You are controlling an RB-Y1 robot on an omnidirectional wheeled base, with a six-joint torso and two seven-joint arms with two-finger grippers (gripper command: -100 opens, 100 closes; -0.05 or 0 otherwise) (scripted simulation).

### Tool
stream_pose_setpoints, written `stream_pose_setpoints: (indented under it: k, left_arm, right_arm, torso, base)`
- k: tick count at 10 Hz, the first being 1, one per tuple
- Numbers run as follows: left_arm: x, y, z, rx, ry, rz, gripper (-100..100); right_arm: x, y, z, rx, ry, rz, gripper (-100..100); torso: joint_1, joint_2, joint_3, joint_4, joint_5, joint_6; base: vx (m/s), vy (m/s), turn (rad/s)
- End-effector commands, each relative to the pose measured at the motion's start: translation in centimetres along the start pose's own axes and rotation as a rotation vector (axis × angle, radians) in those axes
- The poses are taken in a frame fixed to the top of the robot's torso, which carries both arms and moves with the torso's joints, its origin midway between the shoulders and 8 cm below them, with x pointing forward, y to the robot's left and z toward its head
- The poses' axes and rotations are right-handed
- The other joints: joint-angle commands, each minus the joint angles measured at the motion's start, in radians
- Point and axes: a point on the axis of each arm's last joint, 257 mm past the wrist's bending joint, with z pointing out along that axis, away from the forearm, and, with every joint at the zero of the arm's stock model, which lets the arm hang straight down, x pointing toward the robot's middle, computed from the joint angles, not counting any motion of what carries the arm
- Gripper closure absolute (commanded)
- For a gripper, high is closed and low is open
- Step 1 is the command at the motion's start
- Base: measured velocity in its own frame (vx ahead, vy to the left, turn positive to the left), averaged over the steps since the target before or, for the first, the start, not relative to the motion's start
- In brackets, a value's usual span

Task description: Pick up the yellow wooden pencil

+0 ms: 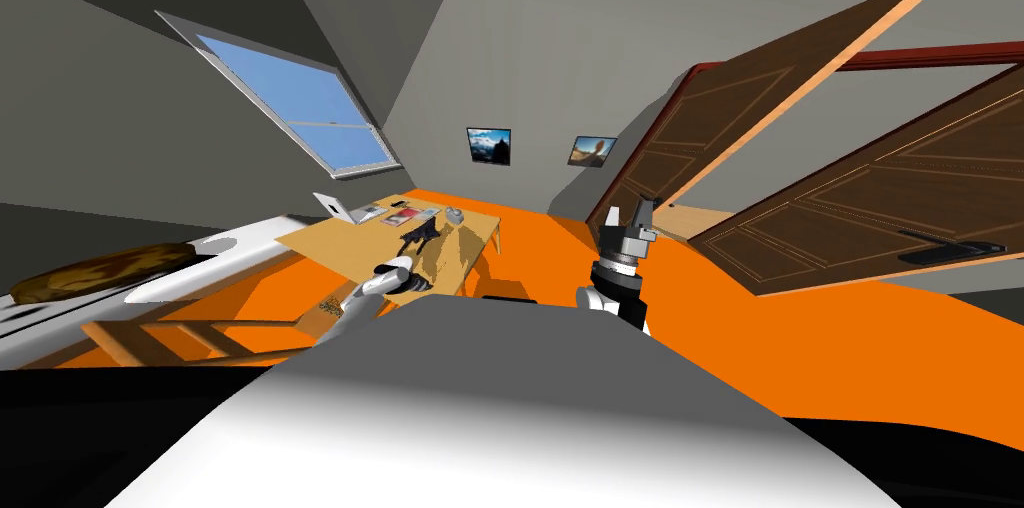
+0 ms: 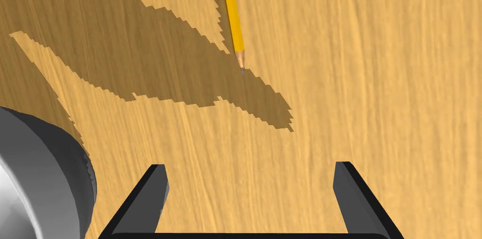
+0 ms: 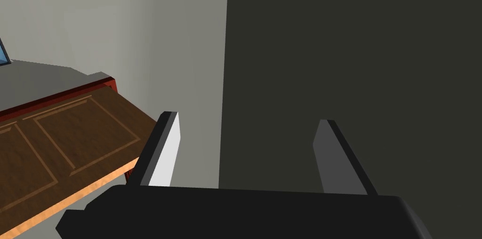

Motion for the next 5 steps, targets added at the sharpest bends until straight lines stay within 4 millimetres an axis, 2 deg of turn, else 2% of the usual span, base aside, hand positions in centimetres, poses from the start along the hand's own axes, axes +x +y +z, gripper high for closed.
stream_pose_setpoints:
  k: [1, 5]
  left_arm:
    - [-0.8, 0.6, 0.2, -0.049, -0.037, -0.05, -100]
    - [-2.6, 1.6, 0.4, -0.13, -0.117, -0.142, -100]
  right_arm:
    - [0.0, 0.0, 0.0, 0.0, 0.0, 0.0, 0]
    - [0.0, 0.0, 0.0, 0.0, 0.0, 0.0, 0]
  torso:
    - [0.0, 0.0, 0.0, 0.0, 0.0, 0.0]
    - [0.001, -0.001, 0.0, 0.0, 0.0, 0.0]
  base:
    - [0.148, -0.016, -0.02]
    - [0.134, -0.003, -0.017]
